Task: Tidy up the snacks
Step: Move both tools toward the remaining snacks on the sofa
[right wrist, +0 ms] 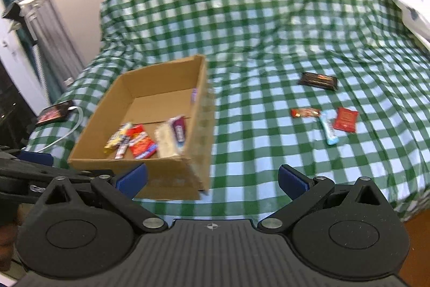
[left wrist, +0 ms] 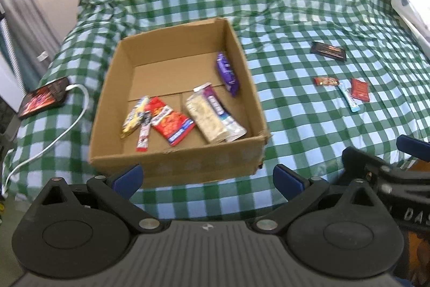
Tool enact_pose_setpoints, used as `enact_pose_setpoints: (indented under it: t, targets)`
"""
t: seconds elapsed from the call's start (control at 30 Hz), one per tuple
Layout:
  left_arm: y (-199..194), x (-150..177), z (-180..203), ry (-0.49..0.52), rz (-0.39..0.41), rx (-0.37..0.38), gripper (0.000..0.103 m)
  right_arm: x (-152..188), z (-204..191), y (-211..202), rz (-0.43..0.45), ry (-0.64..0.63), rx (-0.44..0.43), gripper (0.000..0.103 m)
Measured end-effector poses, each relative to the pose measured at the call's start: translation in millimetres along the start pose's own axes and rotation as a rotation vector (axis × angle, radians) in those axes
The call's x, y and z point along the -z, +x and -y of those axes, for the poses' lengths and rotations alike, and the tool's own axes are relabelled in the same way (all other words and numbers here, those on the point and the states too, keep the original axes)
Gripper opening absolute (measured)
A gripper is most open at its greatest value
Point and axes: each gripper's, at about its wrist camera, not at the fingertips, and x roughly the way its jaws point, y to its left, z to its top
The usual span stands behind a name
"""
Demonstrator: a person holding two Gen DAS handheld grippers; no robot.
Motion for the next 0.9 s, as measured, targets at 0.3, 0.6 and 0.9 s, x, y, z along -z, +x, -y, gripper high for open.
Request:
enact_pose_setpoints:
  t: [0.3,0.6,0.9]
  targets:
    - [45.7,-55.2,48.6,0.069,-0.027,0.031,0.103,-28.3,90.2,40.3,0.07,0.087,0.192,0.102]
    - [111.7,-126.2,111.8,0.164,0.025,0.076,0.103,-55.6,211.3,128.9,0.073,0.185,0.369,0.102]
    - [192.9,-203.8,193.1,0.319,0.146,0.141,0.103,-50.8,244.8,250.8,-0.094,0.159,0.365,0.07]
